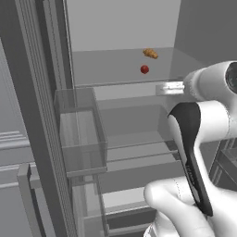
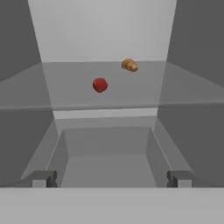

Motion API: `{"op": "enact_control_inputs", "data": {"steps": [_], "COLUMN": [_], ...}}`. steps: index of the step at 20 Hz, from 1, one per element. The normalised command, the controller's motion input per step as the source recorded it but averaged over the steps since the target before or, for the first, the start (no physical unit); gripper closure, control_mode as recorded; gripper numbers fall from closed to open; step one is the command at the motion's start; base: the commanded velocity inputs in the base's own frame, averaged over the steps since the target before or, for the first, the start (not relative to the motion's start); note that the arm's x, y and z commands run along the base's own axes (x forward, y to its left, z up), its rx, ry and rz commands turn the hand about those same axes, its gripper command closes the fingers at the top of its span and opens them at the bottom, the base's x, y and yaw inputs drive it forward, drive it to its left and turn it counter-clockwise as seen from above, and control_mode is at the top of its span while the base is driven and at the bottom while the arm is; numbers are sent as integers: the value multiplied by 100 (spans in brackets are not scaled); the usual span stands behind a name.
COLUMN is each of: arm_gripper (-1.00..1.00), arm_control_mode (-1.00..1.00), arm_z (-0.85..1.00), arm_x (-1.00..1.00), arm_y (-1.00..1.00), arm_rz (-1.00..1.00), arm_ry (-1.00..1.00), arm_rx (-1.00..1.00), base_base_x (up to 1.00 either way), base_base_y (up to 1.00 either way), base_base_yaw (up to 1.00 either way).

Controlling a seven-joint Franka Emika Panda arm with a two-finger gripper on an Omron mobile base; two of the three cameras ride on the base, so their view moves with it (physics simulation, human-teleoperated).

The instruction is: Take the strawberry from the fridge and place it on top of the pancake, located on the dining counter.

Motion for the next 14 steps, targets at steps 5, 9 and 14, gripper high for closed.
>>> {"op": "enact_control_inputs", "data": {"steps": [5,9,14], "arm_gripper": [-100,-100,-100], "arm_control_mode": [-100,-100,-100], "arm_z": [29,24,0], "arm_x": [49,47,35], "arm_y": [10,8,-1], "arm_rz": [0,1,-1], "arm_ry": [-18,-5,2], "arm_rx": [0,0,2], "base_base_x": [0,0,0], "base_base_y": [0,0,0], "base_base_yaw": [0,0,0]}}
